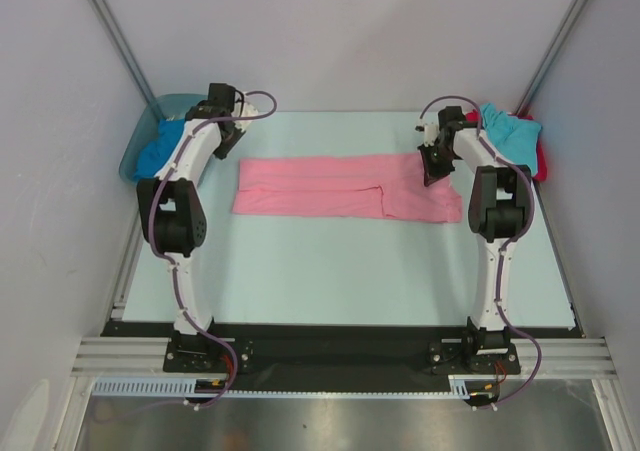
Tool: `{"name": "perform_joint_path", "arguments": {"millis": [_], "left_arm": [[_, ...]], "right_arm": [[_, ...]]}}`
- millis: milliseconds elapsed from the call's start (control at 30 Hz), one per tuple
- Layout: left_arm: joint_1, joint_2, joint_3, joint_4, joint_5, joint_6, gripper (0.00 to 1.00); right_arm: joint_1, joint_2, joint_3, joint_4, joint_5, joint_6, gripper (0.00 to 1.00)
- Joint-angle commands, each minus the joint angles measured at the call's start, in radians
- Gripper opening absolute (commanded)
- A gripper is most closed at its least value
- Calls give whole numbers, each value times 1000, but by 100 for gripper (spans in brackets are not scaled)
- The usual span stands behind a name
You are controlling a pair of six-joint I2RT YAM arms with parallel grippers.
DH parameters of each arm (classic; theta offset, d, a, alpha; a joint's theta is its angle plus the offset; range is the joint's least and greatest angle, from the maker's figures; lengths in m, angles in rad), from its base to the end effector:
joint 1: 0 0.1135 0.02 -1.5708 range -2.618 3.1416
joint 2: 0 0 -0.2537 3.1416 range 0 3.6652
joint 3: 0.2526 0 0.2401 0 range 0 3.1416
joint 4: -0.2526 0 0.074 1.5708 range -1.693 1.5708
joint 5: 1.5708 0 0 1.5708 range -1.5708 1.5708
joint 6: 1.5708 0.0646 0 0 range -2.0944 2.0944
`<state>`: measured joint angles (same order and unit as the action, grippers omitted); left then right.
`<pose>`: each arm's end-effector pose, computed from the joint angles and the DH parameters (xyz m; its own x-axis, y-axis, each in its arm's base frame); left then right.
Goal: Fold and stack the t-shirts
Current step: Fold the tshirt
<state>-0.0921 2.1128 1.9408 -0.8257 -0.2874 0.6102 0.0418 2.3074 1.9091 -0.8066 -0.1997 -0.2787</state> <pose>0.4636 -0.0244 0.2359 -0.7228 0.6186 -0.3079 0.4263 0.7499 0.5059 0.4762 0.0327 0.1383 -0.8662 -0.3061 -0.3949 -0.3642 0.9279 0.0797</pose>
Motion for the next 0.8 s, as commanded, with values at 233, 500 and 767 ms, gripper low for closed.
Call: {"name": "perform_joint_path", "arguments": {"millis": [233,500,767], "left_arm": [[48,-103,-54,62,-101,7,38],[71,-148,-101,80,-127,14,38],[89,-217,-180,106,-159,45,37]], "right_arm": [[-13,138,137,-22,19,19,0],[-5,250,301,-65,32,-13,0],[13,284,369,-54,89,-74,0]]}}
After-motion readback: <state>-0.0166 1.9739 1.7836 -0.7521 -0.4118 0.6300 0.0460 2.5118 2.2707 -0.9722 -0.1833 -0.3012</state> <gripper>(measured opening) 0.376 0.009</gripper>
